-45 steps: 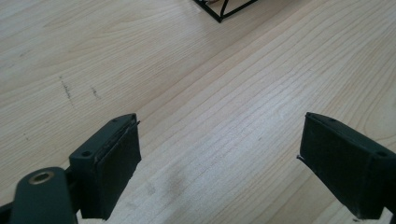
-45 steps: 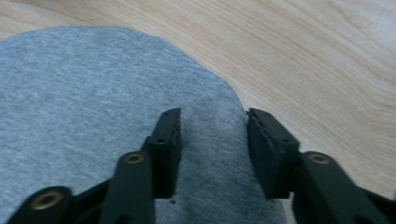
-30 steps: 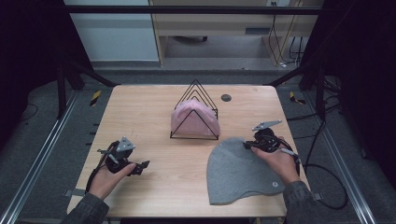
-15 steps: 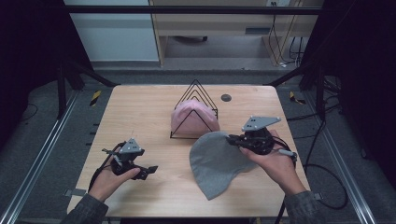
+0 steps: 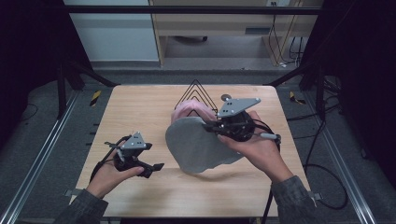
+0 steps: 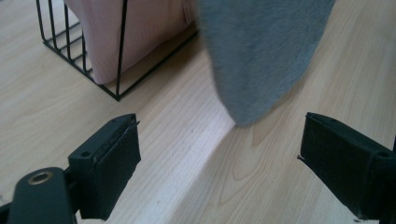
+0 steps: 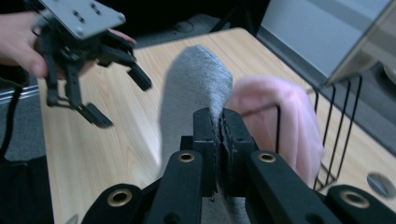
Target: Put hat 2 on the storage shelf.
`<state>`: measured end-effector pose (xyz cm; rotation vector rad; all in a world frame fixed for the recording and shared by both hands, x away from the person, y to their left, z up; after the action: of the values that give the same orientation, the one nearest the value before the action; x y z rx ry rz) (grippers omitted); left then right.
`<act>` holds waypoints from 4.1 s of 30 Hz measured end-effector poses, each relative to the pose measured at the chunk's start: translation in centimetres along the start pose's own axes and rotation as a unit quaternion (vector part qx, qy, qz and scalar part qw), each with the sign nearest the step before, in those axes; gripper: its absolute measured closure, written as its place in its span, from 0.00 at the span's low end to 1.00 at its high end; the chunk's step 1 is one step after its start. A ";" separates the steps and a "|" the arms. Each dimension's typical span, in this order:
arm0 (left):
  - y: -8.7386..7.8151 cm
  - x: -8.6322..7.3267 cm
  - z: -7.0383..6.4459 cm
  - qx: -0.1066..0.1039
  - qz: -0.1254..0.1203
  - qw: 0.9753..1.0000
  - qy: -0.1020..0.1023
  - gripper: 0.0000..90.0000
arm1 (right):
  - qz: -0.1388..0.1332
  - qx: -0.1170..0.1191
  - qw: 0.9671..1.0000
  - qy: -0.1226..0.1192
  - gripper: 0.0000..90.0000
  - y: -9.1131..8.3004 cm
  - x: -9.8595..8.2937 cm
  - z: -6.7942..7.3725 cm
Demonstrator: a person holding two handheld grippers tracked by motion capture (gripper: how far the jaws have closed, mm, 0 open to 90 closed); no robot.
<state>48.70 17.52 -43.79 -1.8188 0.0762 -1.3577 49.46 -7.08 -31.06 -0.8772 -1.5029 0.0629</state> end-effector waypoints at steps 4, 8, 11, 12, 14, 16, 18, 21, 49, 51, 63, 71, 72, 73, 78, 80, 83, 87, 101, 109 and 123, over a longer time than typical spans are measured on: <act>-0.3 0.9 0.0 0.002 -0.002 1.000 0.008 0.12 | -0.009 0.005 1.000 -0.014 0.96 0.0 1.9 0.4; -0.6 2.0 0.1 0.008 -0.007 1.000 0.017 0.13 | -0.014 0.008 1.000 -0.023 0.96 0.0 3.4 0.5; -0.8 2.8 0.2 0.011 -0.016 1.000 0.015 0.14 | -0.015 0.009 0.999 -0.027 0.96 0.0 3.9 0.6; -0.8 2.9 0.3 0.011 -0.015 1.000 0.016 0.14 | -0.017 0.010 0.999 -0.027 0.96 0.0 4.0 0.7; -0.8 3.3 0.3 0.011 -0.017 1.000 0.019 0.15 | -0.017 0.013 0.999 -0.028 0.96 0.0 4.1 0.8; -0.6 3.7 0.2 0.008 -0.019 1.000 0.020 0.17 | -0.017 0.015 0.999 -0.030 0.96 0.0 4.2 1.0; -0.4 4.0 0.1 0.006 -0.023 0.999 0.022 0.18 | -0.017 0.018 0.999 -0.031 0.96 0.0 4.3 1.2; 0.0 4.5 -0.1 0.002 -0.030 0.999 0.026 0.24 | -0.018 0.022 0.999 -0.032 0.96 0.0 4.5 1.5; -1.1 11.3 -0.5 0.014 0.007 0.997 0.078 0.96 | -0.039 -0.019 0.997 0.060 0.96 -2.2 1.4 -4.1; -2.3 12.7 0.0 0.027 0.009 0.996 0.085 0.96 | -0.045 -0.025 0.997 0.064 0.96 -2.6 1.8 -4.7; -5.5 17.6 1.6 0.047 -0.022 0.995 0.080 0.96 | -0.095 -0.043 0.991 0.085 0.96 -4.2 5.2 -7.8; -6.1 20.4 2.9 0.054 -0.044 0.995 0.076 0.96 | -0.110 -0.059 0.989 0.084 0.96 -4.7 7.4 -9.9; -6.2 20.7 3.2 0.056 -0.045 0.994 0.077 0.96 | -0.111 -0.060 0.989 0.083 0.96 -4.7 7.6 -10.1; -6.2 21.0 3.4 0.057 -0.047 0.994 0.077 0.96 | -0.112 -0.061 0.988 0.084 0.96 -4.8 7.8 -10.4; -6.5 22.5 4.4 0.061 -0.057 0.994 0.075 0.96 | -0.116 -0.070 0.987 0.081 0.96 -4.9 8.9 -11.7; -6.6 22.9 4.8 0.065 -0.059 0.993 0.074 0.96 | -0.119 -0.070 0.987 0.082 0.96 -4.8 9.2 -12.0; -6.5 23.0 5.2 0.066 -0.059 0.993 0.073 0.96 | -0.121 -0.072 0.986 0.084 0.96 -4.5 9.4 -12.5; -6.3 23.5 5.6 0.069 -0.059 0.993 0.074 0.96 | -0.123 -0.075 0.986 0.088 0.96 -4.0 9.4 -13.1; -5.9 24.0 6.5 0.075 -0.063 0.993 0.067 0.96 | -0.126 -0.083 0.984 0.097 0.96 -3.4 9.2 -14.3; -5.8 24.3 6.9 0.080 -0.065 0.992 0.067 0.96 | -0.129 -0.085 0.982 0.104 0.96 -3.0 9.1 -14.9; -4.9 24.6 7.9 0.087 -0.063 0.992 0.061 0.96 | -0.128 -0.090 0.981 0.116 0.96 -2.1 8.6 -16.2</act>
<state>63.20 12.92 -22.35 -1.6176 -0.0913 -1.5153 63.68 -11.27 -20.09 -0.7968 -1.4035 -0.3585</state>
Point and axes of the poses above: each handheld gripper's, and its own axes: y roughly forward along the jaws, x roughly out of its top, z roughly to its left, the point moved 6 cm from there along y, roughly forward along the jaws, and after that the axes turned 4 degrees about -y, right-handed, at the moved point
